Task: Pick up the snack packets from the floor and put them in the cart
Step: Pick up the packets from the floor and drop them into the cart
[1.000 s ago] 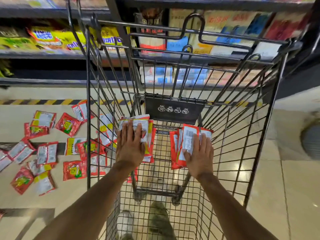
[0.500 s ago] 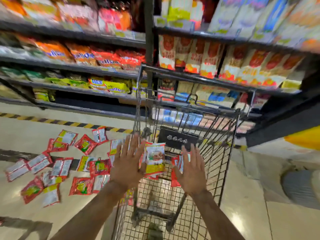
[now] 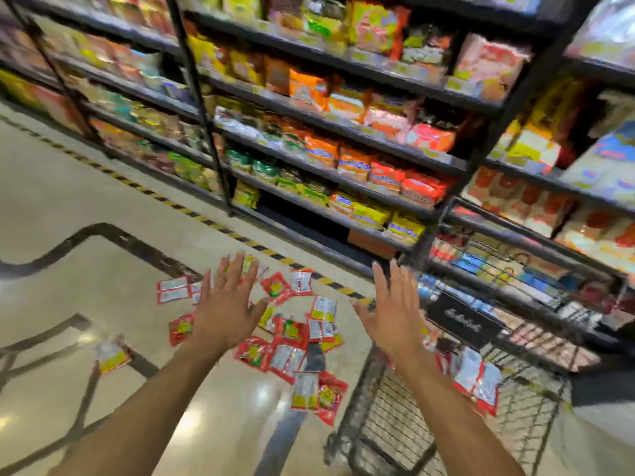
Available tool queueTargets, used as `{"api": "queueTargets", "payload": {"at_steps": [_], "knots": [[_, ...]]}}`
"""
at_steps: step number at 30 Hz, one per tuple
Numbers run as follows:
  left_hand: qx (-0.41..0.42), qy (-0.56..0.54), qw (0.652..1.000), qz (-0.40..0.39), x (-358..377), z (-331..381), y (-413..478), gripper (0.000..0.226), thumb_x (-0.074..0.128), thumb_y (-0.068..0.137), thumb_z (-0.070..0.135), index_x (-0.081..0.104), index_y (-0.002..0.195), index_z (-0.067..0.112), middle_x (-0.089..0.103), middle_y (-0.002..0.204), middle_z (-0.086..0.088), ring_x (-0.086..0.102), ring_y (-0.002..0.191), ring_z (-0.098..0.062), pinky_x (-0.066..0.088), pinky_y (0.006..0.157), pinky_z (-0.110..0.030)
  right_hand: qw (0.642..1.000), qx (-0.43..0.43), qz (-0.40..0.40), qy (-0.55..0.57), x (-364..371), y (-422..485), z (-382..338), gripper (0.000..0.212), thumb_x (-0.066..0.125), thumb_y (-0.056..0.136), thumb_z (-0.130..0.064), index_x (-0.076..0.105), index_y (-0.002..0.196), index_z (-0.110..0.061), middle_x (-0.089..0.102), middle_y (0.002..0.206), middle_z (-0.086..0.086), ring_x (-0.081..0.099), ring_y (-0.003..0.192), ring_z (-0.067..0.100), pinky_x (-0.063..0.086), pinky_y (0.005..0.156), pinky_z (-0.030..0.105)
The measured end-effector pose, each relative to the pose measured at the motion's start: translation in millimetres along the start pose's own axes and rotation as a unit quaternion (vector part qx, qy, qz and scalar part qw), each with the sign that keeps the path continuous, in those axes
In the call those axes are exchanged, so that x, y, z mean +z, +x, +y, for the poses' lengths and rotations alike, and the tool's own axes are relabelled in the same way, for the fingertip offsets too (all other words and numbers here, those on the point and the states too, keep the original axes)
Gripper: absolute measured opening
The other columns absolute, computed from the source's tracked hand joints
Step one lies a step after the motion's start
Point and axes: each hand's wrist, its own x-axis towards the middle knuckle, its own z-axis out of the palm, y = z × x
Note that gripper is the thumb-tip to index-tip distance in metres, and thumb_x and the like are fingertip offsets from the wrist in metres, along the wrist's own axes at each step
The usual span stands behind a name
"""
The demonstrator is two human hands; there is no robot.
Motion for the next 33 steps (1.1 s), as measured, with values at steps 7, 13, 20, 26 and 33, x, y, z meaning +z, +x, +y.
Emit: {"api": "queueTargets", "payload": {"at_steps": [7,13,20,26,33], "knots": [[-0.108,0.000,0.994,0.021,-69.0,-179.9,-88.6,0.087,0.013,0.092,0.073,0.012,0.166,0.028,0.005,0.174,-0.004,0.008,0.160,-0.034,0.009,0.126,-0.058,0.995,-0.095,-0.018,0.021,9.3,-5.4,-204.2,0.083,0.038,0.099,-0.071,0.017,0.165,-0.025,0.007,0.174,0.011,0.003,0.161,0.034,0.015,0.129,0.053],[-0.184,-0.013,0.983,0.013,-80.7,-288.0,-133.9,0.087,0.019,0.090,0.071,0.013,0.166,0.028,0.002,0.174,-0.005,0.007,0.160,-0.034,0.008,0.126,-0.057,0.987,-0.154,-0.052,0.013,33.2,-6.7,-335.7,0.082,0.046,0.098,-0.066,0.021,0.164,-0.023,0.011,0.173,0.015,0.009,0.160,0.037,0.014,0.128,0.052],[-0.231,0.009,0.973,-0.009,-55.4,-378.7,-146.9,0.087,0.014,0.093,0.074,0.028,0.163,0.025,0.022,0.171,-0.009,0.022,0.157,-0.034,0.010,0.125,-0.057,0.977,-0.187,-0.096,0.044,91.3,10.9,-435.1,0.089,0.026,0.090,-0.075,0.024,0.163,-0.025,0.019,0.171,0.015,0.016,0.158,0.038,0.020,0.126,0.054],[-0.249,0.018,0.967,-0.042,-18.6,-461.8,-111.5,0.083,0.023,0.098,0.075,0.004,0.165,0.031,-0.004,0.174,-0.003,-0.004,0.161,-0.028,-0.004,0.126,-0.054,0.969,-0.204,-0.131,0.041,167.1,67.6,-500.7,0.082,0.044,0.095,-0.068,0.030,0.161,-0.022,0.024,0.169,0.016,0.019,0.157,0.038,0.024,0.125,0.055],[-0.258,-0.004,0.960,-0.105,32.8,-567.6,-34.1,0.087,-0.002,0.089,0.080,-0.012,0.162,0.033,-0.020,0.169,-0.002,-0.013,0.159,-0.030,-0.003,0.128,-0.058,0.959,-0.206,-0.195,0.033,257.1,152.9,-581.1,0.083,0.037,0.094,-0.066,0.032,0.161,-0.018,0.031,0.166,0.020,0.027,0.154,0.042,0.031,0.122,0.058]]}}
